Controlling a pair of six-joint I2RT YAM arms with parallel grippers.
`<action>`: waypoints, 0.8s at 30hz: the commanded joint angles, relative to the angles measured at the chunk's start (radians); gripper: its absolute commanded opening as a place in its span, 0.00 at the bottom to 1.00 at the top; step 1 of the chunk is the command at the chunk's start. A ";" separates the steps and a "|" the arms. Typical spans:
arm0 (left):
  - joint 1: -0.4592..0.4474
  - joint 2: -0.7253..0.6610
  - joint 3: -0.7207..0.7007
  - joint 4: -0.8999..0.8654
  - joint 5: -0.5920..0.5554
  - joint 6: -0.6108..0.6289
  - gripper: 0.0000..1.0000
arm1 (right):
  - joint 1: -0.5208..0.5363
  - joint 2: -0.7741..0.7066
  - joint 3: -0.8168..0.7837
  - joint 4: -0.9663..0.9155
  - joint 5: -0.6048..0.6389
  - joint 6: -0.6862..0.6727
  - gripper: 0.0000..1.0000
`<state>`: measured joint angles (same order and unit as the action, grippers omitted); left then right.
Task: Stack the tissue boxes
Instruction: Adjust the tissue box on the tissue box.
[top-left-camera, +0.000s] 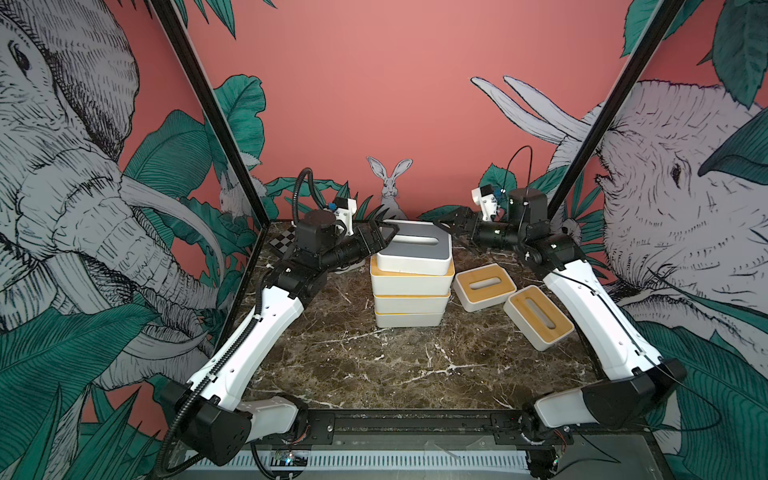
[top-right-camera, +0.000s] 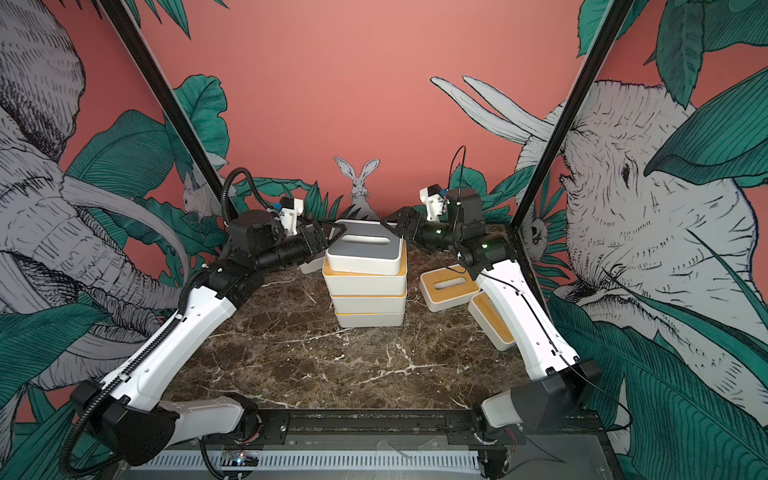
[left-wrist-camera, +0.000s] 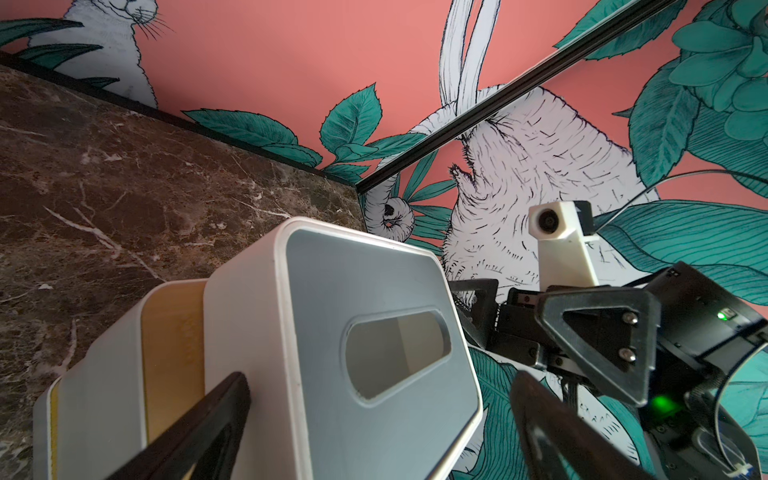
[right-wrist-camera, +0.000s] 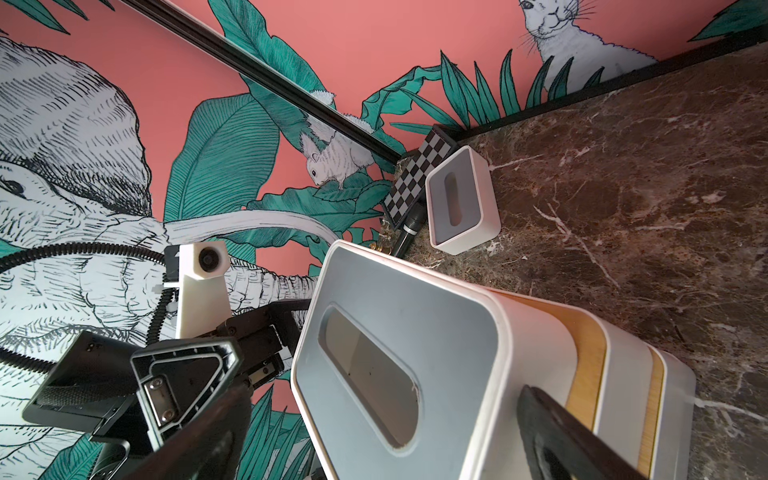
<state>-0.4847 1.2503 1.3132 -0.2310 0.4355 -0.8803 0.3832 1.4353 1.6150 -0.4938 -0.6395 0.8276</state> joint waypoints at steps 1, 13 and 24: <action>-0.035 -0.031 -0.010 0.044 0.056 -0.021 0.99 | 0.019 0.010 0.023 0.056 -0.066 0.013 0.99; -0.041 -0.041 -0.019 0.048 0.043 -0.026 0.99 | 0.018 0.002 0.005 0.065 -0.065 0.019 0.99; -0.043 -0.049 -0.030 0.049 0.033 -0.025 0.99 | 0.018 0.007 -0.002 0.071 -0.066 0.021 0.99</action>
<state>-0.4984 1.2240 1.2930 -0.2291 0.4179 -0.8909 0.3832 1.4372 1.6150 -0.4828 -0.6392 0.8356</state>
